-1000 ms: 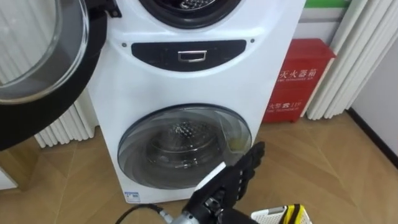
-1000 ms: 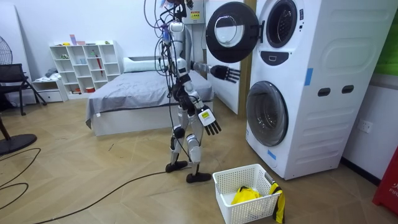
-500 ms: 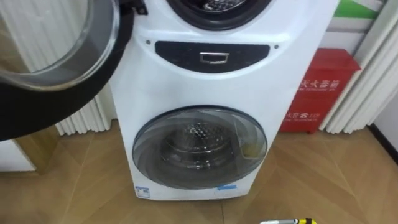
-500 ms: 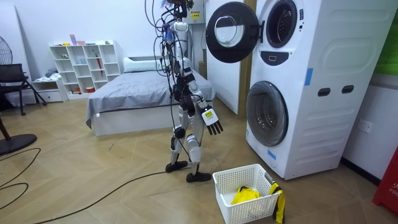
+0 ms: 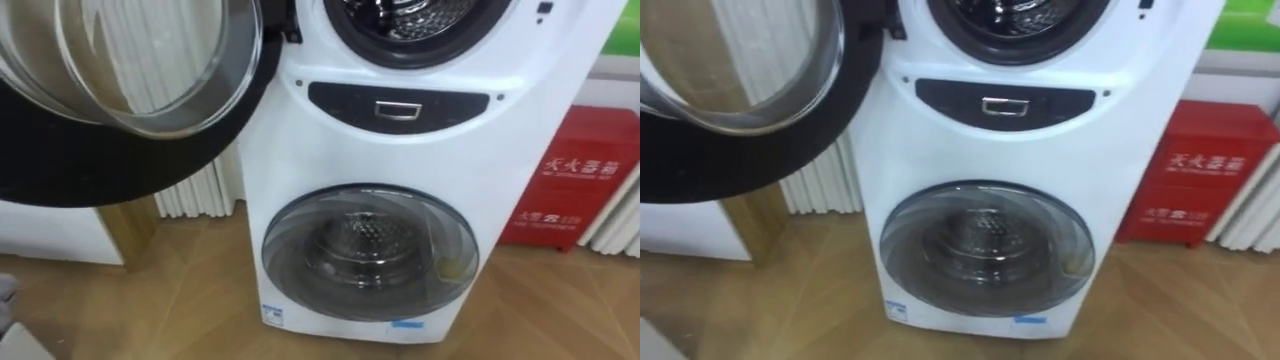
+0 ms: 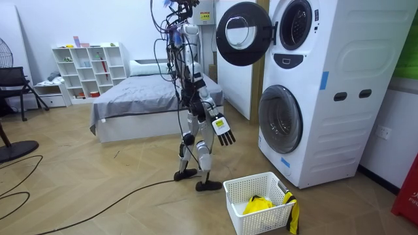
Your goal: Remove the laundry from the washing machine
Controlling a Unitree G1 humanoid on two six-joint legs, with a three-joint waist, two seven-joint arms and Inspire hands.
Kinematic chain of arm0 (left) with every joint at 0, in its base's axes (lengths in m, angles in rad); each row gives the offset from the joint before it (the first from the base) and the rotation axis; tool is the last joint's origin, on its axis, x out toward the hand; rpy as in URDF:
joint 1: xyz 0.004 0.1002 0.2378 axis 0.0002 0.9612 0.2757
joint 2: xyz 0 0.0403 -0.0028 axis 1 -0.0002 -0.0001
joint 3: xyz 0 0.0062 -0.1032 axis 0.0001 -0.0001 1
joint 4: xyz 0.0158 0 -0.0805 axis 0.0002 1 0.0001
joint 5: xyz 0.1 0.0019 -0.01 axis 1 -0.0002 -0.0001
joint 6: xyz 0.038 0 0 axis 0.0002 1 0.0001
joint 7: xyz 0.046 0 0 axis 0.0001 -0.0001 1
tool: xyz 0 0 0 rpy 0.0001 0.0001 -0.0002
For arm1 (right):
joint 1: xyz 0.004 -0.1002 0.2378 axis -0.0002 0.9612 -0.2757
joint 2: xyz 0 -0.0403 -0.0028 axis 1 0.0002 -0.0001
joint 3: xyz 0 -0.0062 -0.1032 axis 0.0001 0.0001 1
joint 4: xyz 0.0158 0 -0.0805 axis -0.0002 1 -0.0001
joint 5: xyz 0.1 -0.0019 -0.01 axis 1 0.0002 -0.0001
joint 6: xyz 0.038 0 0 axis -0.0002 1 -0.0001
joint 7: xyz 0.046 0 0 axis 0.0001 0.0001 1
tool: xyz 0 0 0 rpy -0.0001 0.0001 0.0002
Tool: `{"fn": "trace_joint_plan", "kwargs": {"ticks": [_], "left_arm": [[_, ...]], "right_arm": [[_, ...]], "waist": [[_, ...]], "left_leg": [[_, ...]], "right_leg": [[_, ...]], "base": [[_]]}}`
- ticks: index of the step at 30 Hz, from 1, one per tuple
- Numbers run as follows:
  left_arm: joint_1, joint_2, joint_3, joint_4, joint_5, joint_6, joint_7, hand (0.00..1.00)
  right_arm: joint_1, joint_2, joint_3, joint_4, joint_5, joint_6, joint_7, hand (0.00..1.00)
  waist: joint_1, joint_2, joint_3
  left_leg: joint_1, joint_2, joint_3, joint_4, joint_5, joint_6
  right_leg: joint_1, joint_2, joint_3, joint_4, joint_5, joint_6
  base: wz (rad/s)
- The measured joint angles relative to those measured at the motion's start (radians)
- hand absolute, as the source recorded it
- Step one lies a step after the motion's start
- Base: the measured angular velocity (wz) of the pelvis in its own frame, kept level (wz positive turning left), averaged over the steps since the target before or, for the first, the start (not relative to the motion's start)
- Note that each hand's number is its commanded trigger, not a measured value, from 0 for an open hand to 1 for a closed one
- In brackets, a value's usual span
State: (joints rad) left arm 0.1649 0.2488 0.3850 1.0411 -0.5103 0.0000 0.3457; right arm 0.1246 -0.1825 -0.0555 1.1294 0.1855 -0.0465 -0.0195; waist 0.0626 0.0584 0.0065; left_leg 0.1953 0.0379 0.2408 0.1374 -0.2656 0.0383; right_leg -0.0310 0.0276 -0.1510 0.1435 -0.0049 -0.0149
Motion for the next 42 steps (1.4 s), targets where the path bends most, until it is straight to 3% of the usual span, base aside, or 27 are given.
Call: {"fn": "trace_joint_plan", "kwargs": {"ticks": [1,4,7,11,12,13,14,15,19,22,26,29,31,33,42], "left_arm": [[-0.011,0.014,0.012,-0.016,-0.012,0.000,0.013,0.00],[-0.104,0.104,0.046,-0.133,-0.049,-0.005,0.070,0.00],[-0.160,0.150,0.055,-0.268,-0.048,-0.009,0.102,0.00],[-0.264,0.223,0.083,-0.462,-0.066,-0.014,0.149,0.00],[-0.288,0.254,0.084,-0.513,-0.087,-0.014,0.157,0.00],[-0.298,0.270,0.083,-0.532,-0.089,-0.014,0.162,0.00],[-0.319,0.297,0.084,-0.559,-0.089,-0.013,0.171,0.00],[-0.342,0.313,0.090,-0.597,-0.089,-0.008,0.180,0.00],[-0.446,0.373,0.092,-0.671,-0.087,-0.005,0.193,0.00],[-0.487,0.399,0.093,-0.694,-0.082,0.007,0.195,0.00],[-0.523,0.404,0.097,-0.748,-0.086,0.048,0.195,0.00],[-0.578,0.434,0.080,-0.748,-0.085,0.072,0.198,0.00],[-0.613,0.445,0.079,-0.748,-0.086,0.074,0.198,0.00],[-0.669,0.446,0.079,-0.757,-0.086,0.070,0.197,0.00],[-0.673,0.444,0.055,-0.821,-0.087,0.037,0.152,0.00]], "right_arm": [[-0.003,0.000,-0.011,-0.002,-0.004,0.002,0.000,0.00],[-0.014,-0.013,-0.056,-0.012,-0.032,0.002,-0.001,0.00],[-0.017,-0.020,-0.058,-0.013,-0.040,0.002,-0.008,0.00],[-0.017,-0.018,-0.070,-0.024,-0.084,-0.002,-0.013,0.00],[-0.009,-0.018,-0.075,-0.040,-0.083,-0.001,-0.015,0.00],[-0.007,-0.018,-0.075,-0.047,-0.082,-0.003,-0.017,0.00],[-0.006,-0.019,-0.075,-0.052,-0.082,-0.005,-0.026,0.00],[-0.003,-0.018,-0.076,-0.058,-0.091,-0.005,-0.032,0.00],[0.000,-0.017,-0.076,-0.084,-0.140,0.000,-0.034,0.00],[0.000,-0.017,-0.083,-0.084,-0.154,-0.002,-0.034,0.00],[0.025,-0.018,-0.113,-0.084,-0.153,0.017,-0.047,0.00],[0.023,-0.017,-0.114,-0.082,-0.150,0.026,-0.052,0.00],[0.019,-0.017,-0.123,-0.075,-0.161,0.025,-0.054,0.00],[0.017,-0.017,-0.126,-0.073,-0.176,0.023,-0.053,0.00],[0.010,-0.017,-0.125,-0.073,-0.213,0.014,-0.043,0.00]], "waist": [[0.000,0.002,0.0010],[0.001,0.011,0.0034],[0.023,0.015,0.0019],[0.026,0.032,-0.0047],[0.031,0.036,-0.0060],[0.030,0.035,-0.0069],[0.031,0.048,-0.0048],[0.030,0.049,-0.0086],[0.030,0.066,-0.0094],[0.028,0.068,-0.0089],[0.029,0.061,-0.0118],[0.023,0.051,-0.0137],[0.018,0.046,-0.0150],[0.007,0.039,-0.0099],[-0.006,0.029,-0.0020]], "left_leg": [[0.000,0.000,-0.004,0.000,0.001,-0.001],[-0.002,-0.004,-0.024,0.000,0.004,-0.006],[-0.004,-0.005,-0.020,-0.002,0.004,-0.006],[-0.007,-0.006,-0.023,0.001,0.004,-0.005],[-0.006,-0.007,-0.023,0.002,0.004,-0.005],[-0.004,-0.008,-0.024,0.002,0.004,-0.005],[-0.001,-0.009,-0.029,0.006,0.004,-0.005],[-0.001,-0.010,-0.041,0.008,0.004,-0.005],[0.004,-0.010,-0.055,0.007,0.004,-0.005],[0.004,-0.011,-0.054,0.007,0.004,-0.005],[-0.009,-0.012,-0.056,0.007,0.004,-0.005],[-0.010,-0.013,-0.058,0.007,0.004,-0.005],[-0.010,-0.013,-0.059,0.010,0.004,-0.005],[-0.009,-0.013,-0.062,0.014,0.004,-0.005],[-0.012,-0.014,-0.051,0.015,0.004,-0.005]], "right_leg": [[0.001,-0.001,-0.005,0.000,0.000,0.000],[0.002,-0.007,-0.003,0.008,-0.006,0.000],[-0.002,-0.007,-0.007,0.009,-0.006,0.001],[-0.007,-0.008,-0.005,0.008,-0.008,0.003],[-0.008,-0.007,-0.004,0.007,-0.010,0.006],[-0.009,-0.007,-0.003,0.007,-0.010,0.006],[-0.006,-0.007,-0.002,0.005,-0.011,0.006],[-0.005,-0.008,-0.003,0.006,-0.011,0.006],[-0.005,-0.006,0.001,0.006,-0.011,0.006],[-0.006,-0.004,0.003,0.006,-0.011,0.006],[-0.014,-0.008,0.002,0.007,-0.011,0.006],[-0.012,-0.010,0.002,0.007,-0.011,0.005],[-0.010,-0.010,0.003,0.008,-0.011,0.005],[-0.007,-0.012,0.000,0.012,-0.011,0.005],[-0.023,-0.010,0.011,0.027,-0.014,0.003]], "base": [[0.13],[0.15],[-0.02],[0.00],[-0.09],[-0.21],[-0.17],[-0.09],[-0.06],[-0.04],[0.11],[0.01],[0.02],[0.05],[-0.05]]}}
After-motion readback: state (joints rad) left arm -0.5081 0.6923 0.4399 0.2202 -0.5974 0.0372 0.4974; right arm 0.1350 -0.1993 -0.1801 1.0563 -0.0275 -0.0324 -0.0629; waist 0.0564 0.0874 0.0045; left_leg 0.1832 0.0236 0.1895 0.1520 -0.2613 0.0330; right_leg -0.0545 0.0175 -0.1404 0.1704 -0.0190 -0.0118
